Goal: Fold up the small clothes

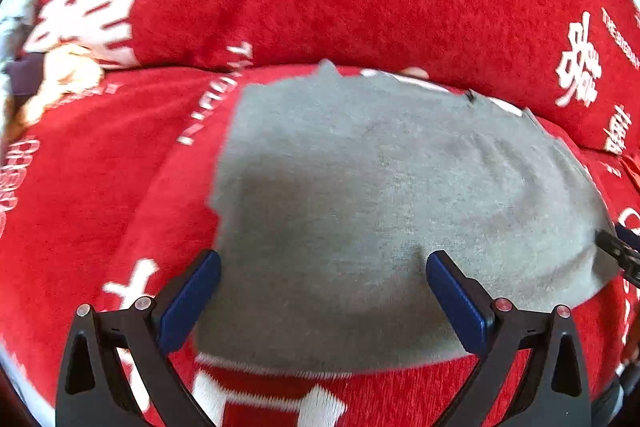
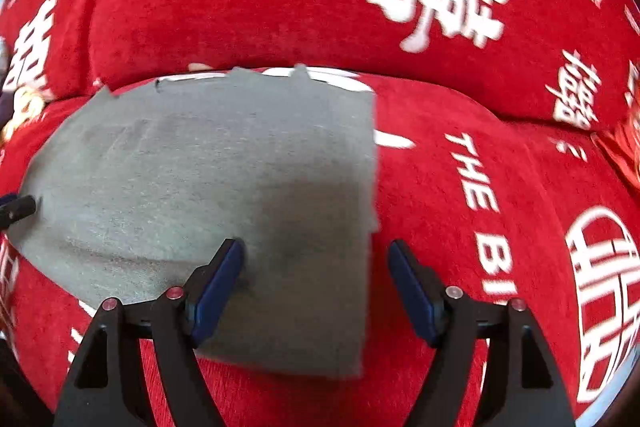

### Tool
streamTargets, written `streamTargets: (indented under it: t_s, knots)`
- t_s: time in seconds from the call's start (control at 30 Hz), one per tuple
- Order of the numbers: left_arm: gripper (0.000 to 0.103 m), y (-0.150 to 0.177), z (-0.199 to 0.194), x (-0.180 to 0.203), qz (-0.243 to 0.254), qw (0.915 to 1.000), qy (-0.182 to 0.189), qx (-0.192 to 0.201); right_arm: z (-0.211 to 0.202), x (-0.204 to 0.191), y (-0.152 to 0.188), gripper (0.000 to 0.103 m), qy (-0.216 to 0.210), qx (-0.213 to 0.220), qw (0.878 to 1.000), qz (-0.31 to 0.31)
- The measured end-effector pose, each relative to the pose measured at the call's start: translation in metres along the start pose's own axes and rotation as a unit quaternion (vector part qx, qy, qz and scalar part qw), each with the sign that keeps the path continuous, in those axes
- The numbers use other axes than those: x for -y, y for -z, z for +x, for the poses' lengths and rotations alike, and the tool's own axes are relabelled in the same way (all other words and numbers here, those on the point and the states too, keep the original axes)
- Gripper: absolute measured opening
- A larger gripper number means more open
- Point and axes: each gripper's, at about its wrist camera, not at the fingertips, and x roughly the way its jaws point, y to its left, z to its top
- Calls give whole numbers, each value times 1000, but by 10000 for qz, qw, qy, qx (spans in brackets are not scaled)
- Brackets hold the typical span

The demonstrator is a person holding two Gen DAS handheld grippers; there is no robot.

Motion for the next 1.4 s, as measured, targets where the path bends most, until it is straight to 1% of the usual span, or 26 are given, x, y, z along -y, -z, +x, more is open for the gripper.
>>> streamTargets:
  t_s: [0.07,0.13,0.17,0.27,0.3,0.33,0.37,0.47,0.53,0.6,0.67,0.73,0.77,0.8,0.83,0.9,1.03,1.1,1.13,1.2,1.23,1.27,1.3,1.33,1.37,1.4]
  knots:
    - [103,2,-9,4,-167,9994,282,56,-18,-13,0,78,-235,234,9994,38]
    - [103,6,-10,13,-289,9986,447,13,-24,-34,3,78,-394,317,9986,-138]
    - [103,10,-8,20,-241,9985,491,-43,-24,-45,7,78,-457,307,9982,-252]
    - [103,23,3,34,-31,9996,235,-159,-9,-72,20,78,-415,90,9965,-721]
    - [103,28,7,32,-42,9997,142,-191,-5,-73,23,78,-345,28,9965,-764]
    - [103,32,6,30,-9,9999,74,-100,0,-70,27,78,-296,-34,9968,-746]
    - [103,35,3,29,48,10000,26,-30,0,-61,31,78,-410,63,9972,-623]
    - [103,47,-10,18,126,9999,2,42,-6,-39,34,78,-354,73,9985,-418]
    - [103,52,-18,4,9,9999,1,109,-10,-28,34,78,-323,46,9989,-332]
    - [103,55,-26,-18,-344,9992,19,204,-19,-22,34,78,-296,75,9992,-247]
    - [103,53,-25,-44,-809,9963,219,192,-27,-21,33,79,-289,109,9994,-157]
    - [103,51,-12,-71,-1418,9875,693,-51,-30,-24,32,79,-325,117,9993,-134]
    - [103,49,-11,-80,-1588,9828,939,24,-33,-28,31,79,-373,128,9992,-121]
    - [103,47,-12,-84,-1626,9800,1143,74,-33,-30,30,79,-401,130,9990,-113]
    - [103,43,-8,-87,-1682,9746,1478,7,-35,-33,29,79,-449,133,9988,-108]
    - [103,36,0,-92,-1884,9603,2057,-31,-36,-41,24,79,-529,131,9984,-142]
    - [103,26,15,-98,-2145,9449,2472,98,-34,-58,15,79,-561,103,9980,-259]
    - [103,24,19,-97,-2142,9357,2795,198,-33,-67,8,79,-540,72,9979,-357]
    - [103,24,19,-96,-2076,9335,2912,266,-32,-70,6,79,-534,64,9977,-400]
    - [103,23,18,-94,-1951,9328,3006,374,-29,-85,-5,79,-498,38,9971,-577]
    - [101,22,17,-92,-1928,9313,3062,413,-26,-92,-11,79,-500,23,9966,-651]
    - [94,21,16,-93,-1936,9269,3185,438,-23,-100,-18,79,-525,1,9961,-714]
    - [74,21,18,-92,-1952,9219,3322,401,-21,-105,-22,79,-556,-14,9957,-744]
    - [61,21,22,-92,-1996,9180,3414,286,-17,-114,-29,79,-616,-34,9951,-778]
    - [55,21,27,-93,-2070,9185,3363,207,-13,-125,-39,79,-691,-60,9943,-815]
    - [44,21,30,-95,-2153,9172,3347,176,-9,-134,-45,79,-748,-79,9936,-846]
